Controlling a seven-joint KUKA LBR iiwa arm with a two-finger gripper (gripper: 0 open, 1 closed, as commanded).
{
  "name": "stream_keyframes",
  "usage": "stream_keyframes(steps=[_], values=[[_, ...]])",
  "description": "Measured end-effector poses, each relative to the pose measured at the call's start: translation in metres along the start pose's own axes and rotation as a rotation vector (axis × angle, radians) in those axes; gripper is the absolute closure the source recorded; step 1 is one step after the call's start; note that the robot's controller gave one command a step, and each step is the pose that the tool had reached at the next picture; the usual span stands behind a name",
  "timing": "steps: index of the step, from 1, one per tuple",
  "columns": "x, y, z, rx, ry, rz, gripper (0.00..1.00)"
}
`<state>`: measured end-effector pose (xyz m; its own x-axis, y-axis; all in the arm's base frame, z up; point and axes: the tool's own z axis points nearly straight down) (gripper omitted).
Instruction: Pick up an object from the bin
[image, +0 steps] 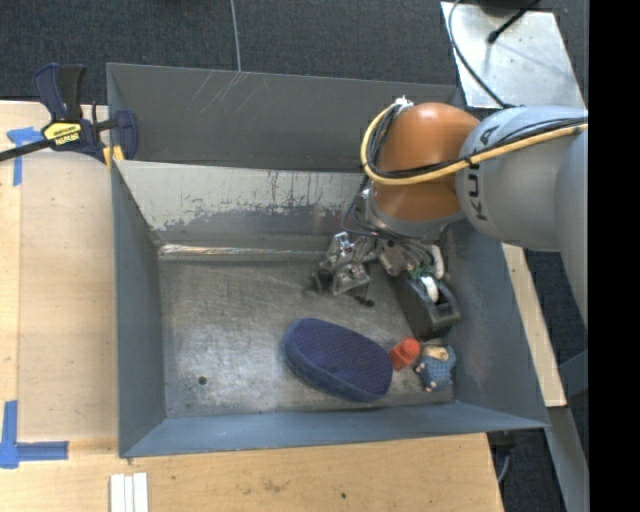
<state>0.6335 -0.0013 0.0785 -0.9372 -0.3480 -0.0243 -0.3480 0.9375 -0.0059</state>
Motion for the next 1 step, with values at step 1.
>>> stream_keyframes(steps=[1], values=[[0.0215, 0.0156, -0.1849, -0.003, 0.011, -0.204, 1.0]])
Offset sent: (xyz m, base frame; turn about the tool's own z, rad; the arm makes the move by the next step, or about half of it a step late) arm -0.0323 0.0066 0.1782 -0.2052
